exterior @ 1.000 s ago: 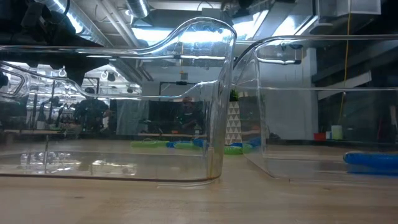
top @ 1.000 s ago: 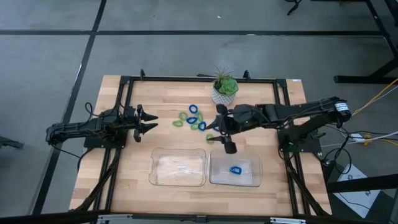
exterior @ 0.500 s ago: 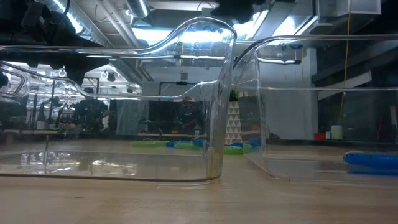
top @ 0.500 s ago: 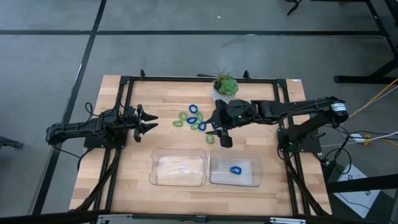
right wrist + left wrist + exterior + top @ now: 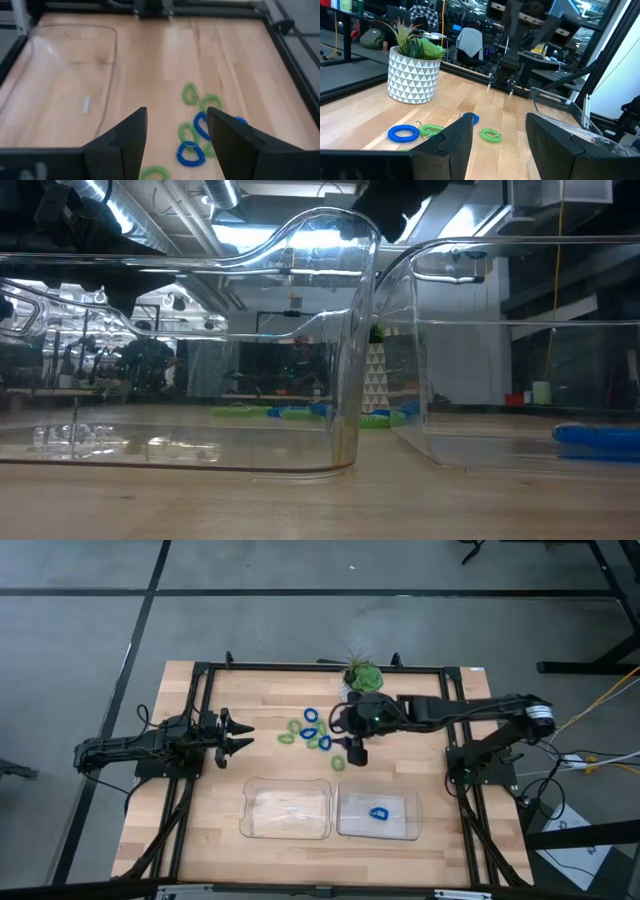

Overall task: Sort spring keychains
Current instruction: Put the blue spring keychain into the right transparent bin

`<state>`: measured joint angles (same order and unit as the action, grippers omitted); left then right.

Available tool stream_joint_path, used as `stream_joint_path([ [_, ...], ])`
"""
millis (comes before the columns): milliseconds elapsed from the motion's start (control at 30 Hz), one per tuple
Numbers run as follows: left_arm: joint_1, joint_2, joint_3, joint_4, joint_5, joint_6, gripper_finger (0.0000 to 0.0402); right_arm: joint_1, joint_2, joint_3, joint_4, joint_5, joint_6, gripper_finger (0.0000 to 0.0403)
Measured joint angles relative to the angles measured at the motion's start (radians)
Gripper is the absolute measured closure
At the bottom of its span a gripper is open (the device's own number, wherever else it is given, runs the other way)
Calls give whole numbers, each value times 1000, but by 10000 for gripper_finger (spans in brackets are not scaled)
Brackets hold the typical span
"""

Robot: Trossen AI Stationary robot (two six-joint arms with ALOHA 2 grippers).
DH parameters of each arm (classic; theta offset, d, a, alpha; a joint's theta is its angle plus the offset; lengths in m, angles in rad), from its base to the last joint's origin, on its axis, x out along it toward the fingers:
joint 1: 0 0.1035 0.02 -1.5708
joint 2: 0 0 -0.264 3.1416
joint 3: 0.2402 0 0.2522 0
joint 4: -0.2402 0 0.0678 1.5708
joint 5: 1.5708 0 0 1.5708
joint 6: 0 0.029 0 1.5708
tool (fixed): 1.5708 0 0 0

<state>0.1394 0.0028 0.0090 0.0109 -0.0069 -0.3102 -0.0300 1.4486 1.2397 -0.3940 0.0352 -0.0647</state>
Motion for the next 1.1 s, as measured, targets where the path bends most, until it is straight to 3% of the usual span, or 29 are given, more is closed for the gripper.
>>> stream_joint_path([
  [300,0,0,0,0,0,0,224,-64,113,-12,-108,-1,28,198],
  [567,0,0,0,0,0,0,224,-122,162,-123,-147,-1,118,198],
  [867,0,0,0,0,0,0,224,-156,160,-345,15,-1,250,199],
  [1100,0,0,0,0,0,0,224,-156,162,-388,113,47,304,199],
])
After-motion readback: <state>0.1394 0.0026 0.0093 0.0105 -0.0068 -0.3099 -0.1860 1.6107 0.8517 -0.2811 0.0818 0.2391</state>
